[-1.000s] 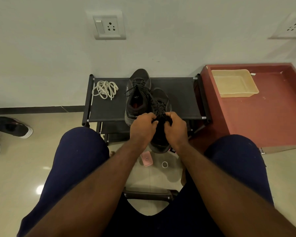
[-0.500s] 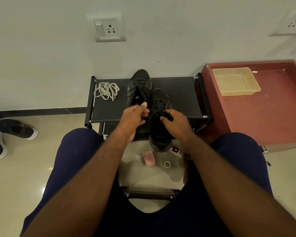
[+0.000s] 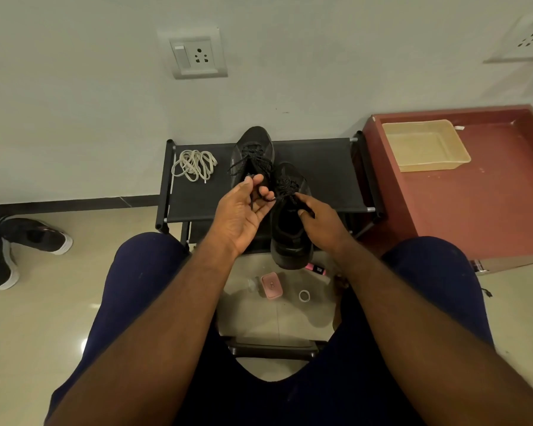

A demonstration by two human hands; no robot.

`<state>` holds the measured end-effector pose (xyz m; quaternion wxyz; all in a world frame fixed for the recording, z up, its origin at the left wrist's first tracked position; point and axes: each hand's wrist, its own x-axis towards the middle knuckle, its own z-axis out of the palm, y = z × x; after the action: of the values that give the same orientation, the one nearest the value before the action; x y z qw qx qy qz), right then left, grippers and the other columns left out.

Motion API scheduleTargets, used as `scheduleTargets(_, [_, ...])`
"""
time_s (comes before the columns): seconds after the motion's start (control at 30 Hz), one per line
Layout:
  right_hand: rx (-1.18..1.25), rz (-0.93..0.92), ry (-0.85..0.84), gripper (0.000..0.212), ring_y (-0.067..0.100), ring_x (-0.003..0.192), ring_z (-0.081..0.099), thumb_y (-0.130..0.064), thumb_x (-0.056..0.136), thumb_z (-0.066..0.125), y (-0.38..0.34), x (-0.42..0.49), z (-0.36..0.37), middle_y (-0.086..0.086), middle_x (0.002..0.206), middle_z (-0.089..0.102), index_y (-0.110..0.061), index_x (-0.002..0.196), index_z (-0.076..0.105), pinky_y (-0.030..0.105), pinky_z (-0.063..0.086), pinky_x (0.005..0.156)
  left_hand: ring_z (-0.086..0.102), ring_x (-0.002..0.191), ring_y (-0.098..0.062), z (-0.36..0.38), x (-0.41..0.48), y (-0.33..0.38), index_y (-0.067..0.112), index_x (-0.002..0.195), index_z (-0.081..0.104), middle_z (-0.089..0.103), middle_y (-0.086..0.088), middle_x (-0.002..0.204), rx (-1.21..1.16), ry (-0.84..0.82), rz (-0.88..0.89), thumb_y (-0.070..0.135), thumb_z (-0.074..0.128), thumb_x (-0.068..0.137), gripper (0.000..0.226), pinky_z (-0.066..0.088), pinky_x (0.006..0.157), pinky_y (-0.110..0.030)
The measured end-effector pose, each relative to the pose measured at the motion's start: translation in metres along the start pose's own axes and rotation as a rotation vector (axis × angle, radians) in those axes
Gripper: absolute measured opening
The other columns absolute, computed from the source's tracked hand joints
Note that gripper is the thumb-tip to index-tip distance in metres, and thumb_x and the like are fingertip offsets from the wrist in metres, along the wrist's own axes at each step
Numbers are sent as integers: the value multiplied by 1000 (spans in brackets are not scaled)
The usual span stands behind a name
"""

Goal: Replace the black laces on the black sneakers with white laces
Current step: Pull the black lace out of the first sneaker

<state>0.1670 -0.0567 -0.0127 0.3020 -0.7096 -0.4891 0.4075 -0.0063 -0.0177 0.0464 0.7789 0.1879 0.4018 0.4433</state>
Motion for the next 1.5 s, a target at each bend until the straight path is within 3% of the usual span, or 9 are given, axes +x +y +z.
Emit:
scheduleTargets(0.2, [-30,-14,22,46,15,134,49,-10,101,50,2,-1,3,2,144,56,-18,146,51,27,38,113,52,55,-1,-3,7,-15,5,117,69,64,1,78,783,200,161,14,58,98,24,47,56,-16])
scheduleTargets(0.43, [-63,-32,15,47,16,136,47,-6,101,48,-1,-6,2,4,147,53,-16,147,48,20,35,109,63,79,-20,-4,9,-21,3,86,73,64,-4,76,1554,-10,238,16,59,96,22,43,70,-25])
scheduleTargets(0.7, [-31,3,18,47,16,133,50,-10,102,48,0,-4,4,3,144,56,-21,148,48,33,40,113,49,58,0,10,-1,-5,13,82,64,59,4,72,896,70,219,8,50,99,23,39,57,-16])
scheduleTargets(0.97, [-13,7,29,46,16,134,50,-10,102,49,0,-3,4,3,144,56,-20,147,49,26,37,112,67,86,-24,16,-9,34,15,69,46,70,-10,76,-21,-52,123,14,36,97,29,47,94,-40])
scheduleTargets(1.03, [-29,5,31,46,16,134,50,-10,102,49,1,-3,4,3,144,56,-20,147,49,24,37,111,56,55,-18,16,-13,33,16,68,43,53,-4,58,-108,-60,25,18,37,98,30,55,74,-36])
scheduleTargets(1.13, [-14,12,23,46,16,134,49,-12,103,48,2,-2,4,1,145,55,-23,148,48,26,38,112,27,36,-6,10,-12,38,19,67,44,38,4,50,-53,-48,-51,24,43,98,32,30,37,-18])
scheduleTargets(1.27, [-2,12,22,46,17,132,50,-12,103,48,2,0,4,2,144,56,-23,148,48,23,38,107,43,38,-7,5,-3,43,13,84,55,58,-2,60,850,95,62,34,54,98,26,31,40,-21])
scheduleTargets(1.37, [-2,3,25,45,17,134,49,-12,102,48,0,1,3,2,145,55,-21,147,49,26,37,111,69,82,-17,-3,12,27,16,115,58,71,-7,99,1591,122,179,43,64,90,38,55,75,-34])
scheduleTargets(1.5, [-7,3,25,45,17,133,51,-10,102,49,0,2,3,3,144,56,-20,146,50,30,40,112,65,103,-26,3,28,-2,20,124,63,68,-6,114,1855,40,197,44,64,89,42,54,87,-39])
